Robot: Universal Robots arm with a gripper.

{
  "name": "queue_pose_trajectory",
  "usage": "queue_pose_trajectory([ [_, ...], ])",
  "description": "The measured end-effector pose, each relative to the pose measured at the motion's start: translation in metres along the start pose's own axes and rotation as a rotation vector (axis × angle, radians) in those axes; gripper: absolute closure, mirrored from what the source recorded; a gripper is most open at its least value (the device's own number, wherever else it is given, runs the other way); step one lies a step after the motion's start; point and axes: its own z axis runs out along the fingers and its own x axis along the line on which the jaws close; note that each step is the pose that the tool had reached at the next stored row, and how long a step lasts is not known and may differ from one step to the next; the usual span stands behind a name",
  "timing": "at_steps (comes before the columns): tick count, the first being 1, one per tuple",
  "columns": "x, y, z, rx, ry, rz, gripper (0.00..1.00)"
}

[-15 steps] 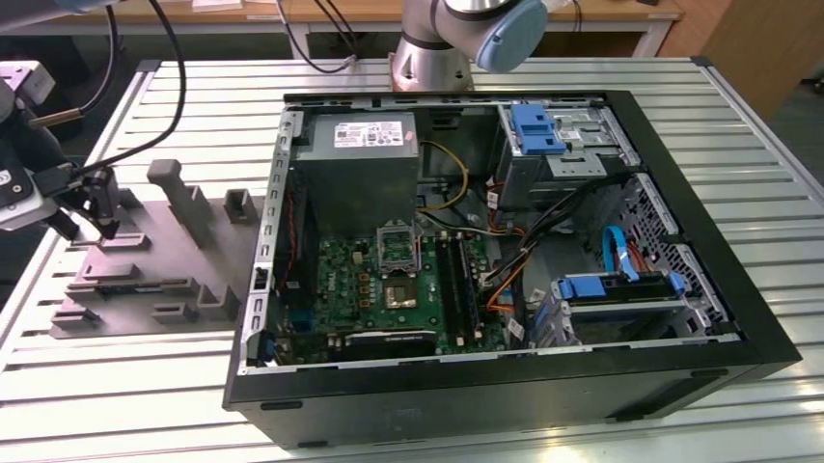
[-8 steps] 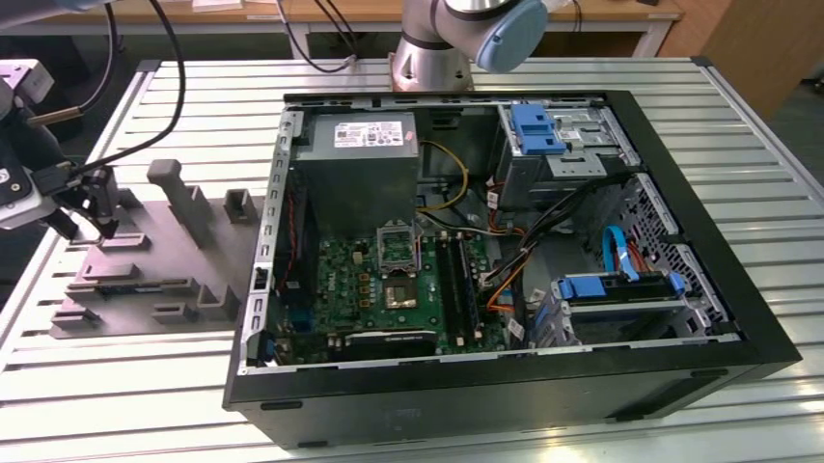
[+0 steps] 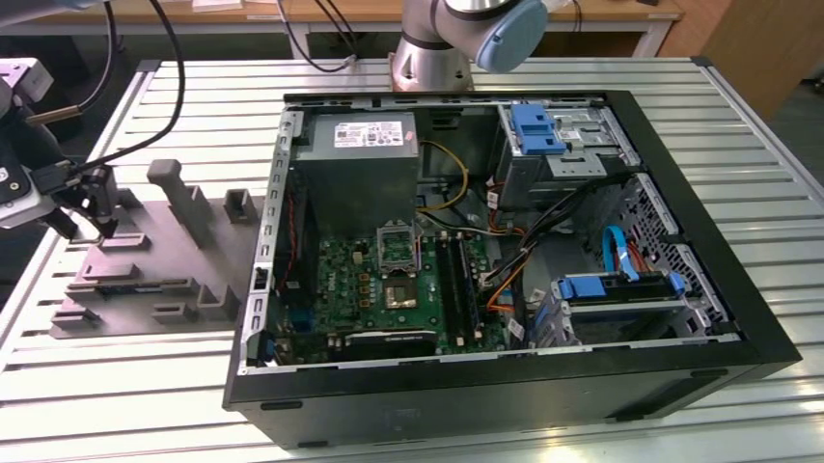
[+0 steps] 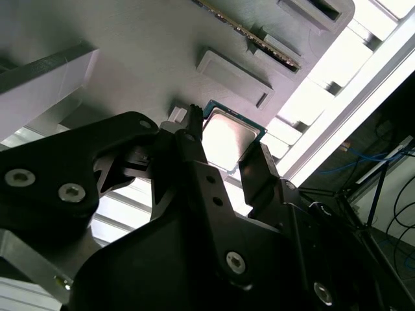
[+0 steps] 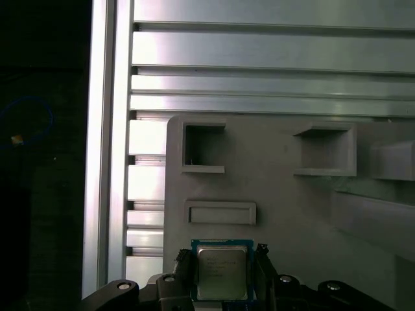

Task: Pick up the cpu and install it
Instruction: 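Pick up the cpu and move it towards the insertion slot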

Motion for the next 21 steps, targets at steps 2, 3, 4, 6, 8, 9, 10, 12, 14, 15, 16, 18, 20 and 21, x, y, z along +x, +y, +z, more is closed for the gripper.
queue_pose_trajectory([
  [2,0.0000,0.0000,-0.0014,0.0004,0.0006,0.000,0.53],
  [3,0.0000,0.0001,-0.0015,0.0001,0.0002,0.000,0.53],
  [4,0.0000,0.0001,-0.0015,0.0000,0.0000,0.000,0.53],
  [6,0.0000,0.0001,-0.0018,-0.0001,-0.0002,0.000,0.53],
  [8,0.0000,0.0001,-0.0025,0.0000,0.0001,0.000,0.53],
  [9,0.0000,0.0001,-0.0027,0.0000,0.0000,0.000,0.53],
  [10,0.0000,0.0001,-0.0027,0.0000,-0.0001,0.000,0.53],
  [12,0.0000,0.0001,-0.0034,0.0001,0.0001,0.000,0.53],
  [14,0.0000,0.0001,-0.0038,0.0001,0.0001,0.000,0.53],
  [15,0.0000,0.0001,-0.0040,0.0001,0.0001,0.000,0.53],
  [16,-0.0001,0.0001,-0.0042,0.0001,0.0001,0.000,0.53],
  [18,0.0000,0.0002,-0.0050,0.0002,0.0002,0.000,0.53],
  [20,0.0000,0.0002,-0.0058,0.0001,0.0001,0.000,0.53],
  [21,0.0000,0.0003,-0.0064,0.0002,0.0002,0.000,0.53],
])
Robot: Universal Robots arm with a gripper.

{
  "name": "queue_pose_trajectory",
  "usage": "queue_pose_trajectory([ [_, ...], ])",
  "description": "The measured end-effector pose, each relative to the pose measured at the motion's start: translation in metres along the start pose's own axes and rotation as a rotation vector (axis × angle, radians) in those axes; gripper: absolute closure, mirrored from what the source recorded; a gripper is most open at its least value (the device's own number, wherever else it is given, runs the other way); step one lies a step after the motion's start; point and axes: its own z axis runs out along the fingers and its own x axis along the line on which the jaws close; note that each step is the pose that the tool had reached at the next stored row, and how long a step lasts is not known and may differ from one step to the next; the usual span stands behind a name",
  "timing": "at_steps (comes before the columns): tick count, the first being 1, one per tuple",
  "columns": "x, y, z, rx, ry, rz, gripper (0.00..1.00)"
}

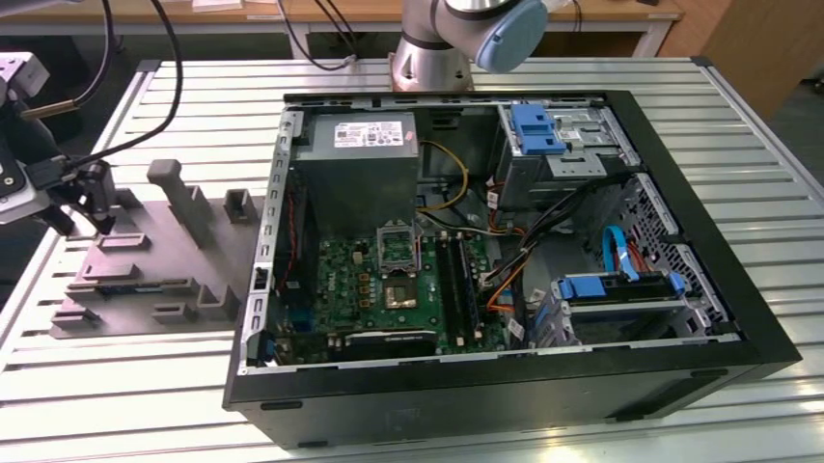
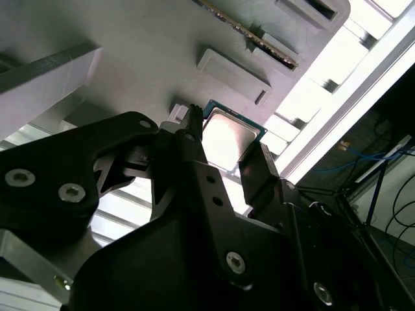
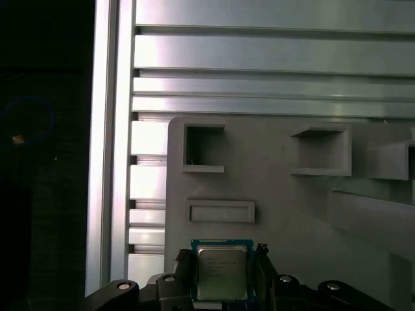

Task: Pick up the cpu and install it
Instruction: 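Pick up the cpu and move it towards the insertion slot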

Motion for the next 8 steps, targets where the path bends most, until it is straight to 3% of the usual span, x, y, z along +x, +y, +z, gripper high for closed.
queue_pose_trajectory([
  [8,-0.0001,0.0002,-0.0058,-0.0001,-0.0002,0.000,0.53],
])
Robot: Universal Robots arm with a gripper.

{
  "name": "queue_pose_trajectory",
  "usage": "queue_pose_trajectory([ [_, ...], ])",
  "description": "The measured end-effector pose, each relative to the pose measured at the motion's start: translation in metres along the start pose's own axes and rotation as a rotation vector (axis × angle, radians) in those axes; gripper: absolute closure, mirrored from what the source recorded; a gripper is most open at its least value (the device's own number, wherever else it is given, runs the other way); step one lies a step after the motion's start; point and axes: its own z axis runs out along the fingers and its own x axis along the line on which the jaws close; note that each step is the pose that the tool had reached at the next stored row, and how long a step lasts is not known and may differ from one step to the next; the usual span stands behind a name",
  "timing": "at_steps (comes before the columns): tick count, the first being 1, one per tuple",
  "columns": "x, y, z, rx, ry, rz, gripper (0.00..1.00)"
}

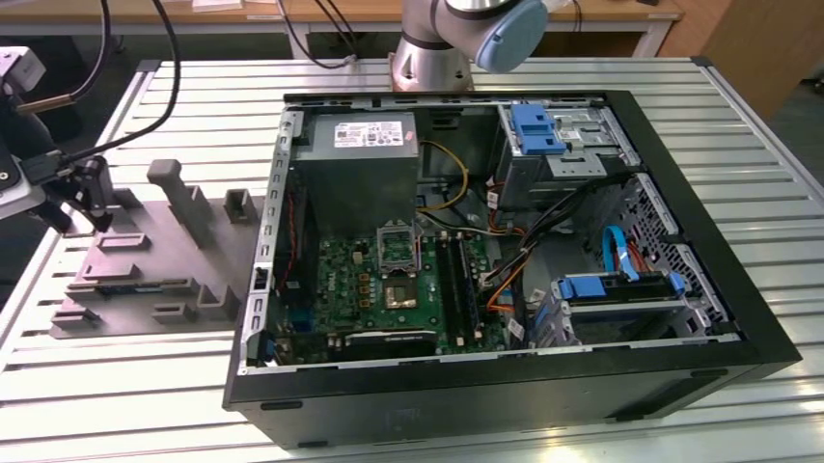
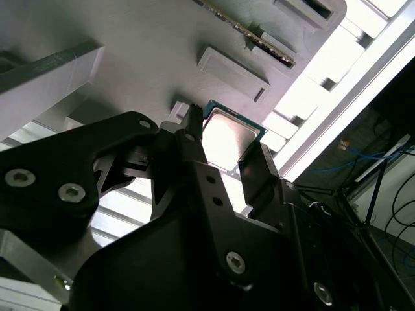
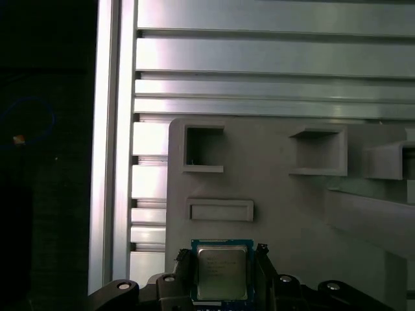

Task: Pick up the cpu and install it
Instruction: 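Pick up the cpu and move it towards the insertion slot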

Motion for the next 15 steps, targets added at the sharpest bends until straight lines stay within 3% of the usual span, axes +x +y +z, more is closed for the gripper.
queue_pose_trajectory([
  [15,-0.0001,0.0004,-0.0094,0.0001,0.0001,0.000,0.53],
])
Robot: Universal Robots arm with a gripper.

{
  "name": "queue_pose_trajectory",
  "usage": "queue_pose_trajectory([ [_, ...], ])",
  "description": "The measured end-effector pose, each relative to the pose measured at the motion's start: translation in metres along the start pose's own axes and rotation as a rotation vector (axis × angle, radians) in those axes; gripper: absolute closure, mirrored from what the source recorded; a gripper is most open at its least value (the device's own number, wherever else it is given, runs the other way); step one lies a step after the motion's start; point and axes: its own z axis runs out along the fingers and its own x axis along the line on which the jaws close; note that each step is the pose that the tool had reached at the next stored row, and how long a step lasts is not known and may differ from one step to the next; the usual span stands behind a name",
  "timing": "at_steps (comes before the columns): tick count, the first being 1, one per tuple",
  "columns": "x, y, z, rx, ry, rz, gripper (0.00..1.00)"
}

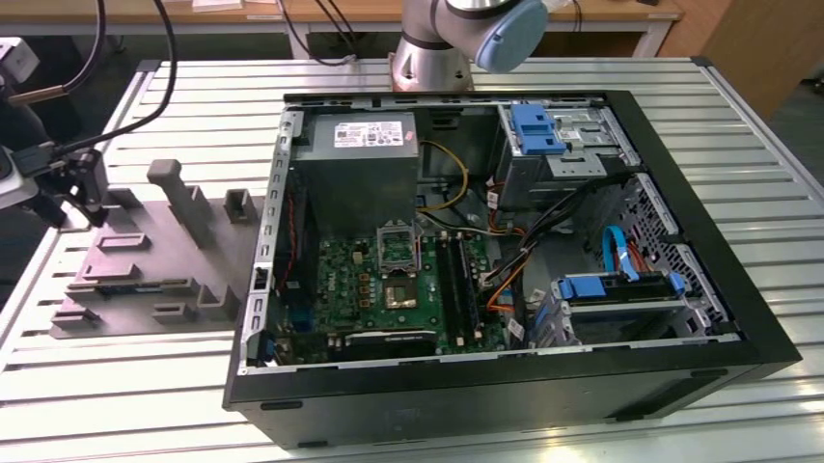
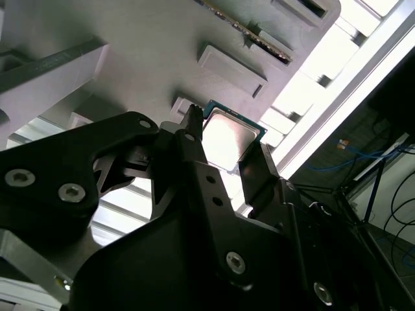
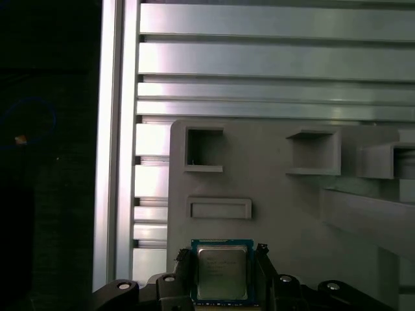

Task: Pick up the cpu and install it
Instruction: 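Pick up the cpu and move it towards the insertion slot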

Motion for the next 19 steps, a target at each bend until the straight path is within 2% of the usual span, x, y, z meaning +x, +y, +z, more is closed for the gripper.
queue_pose_trajectory([
  [19,0.0000,0.0003,-0.0082,0.0000,0.0001,0.000,0.53],
])
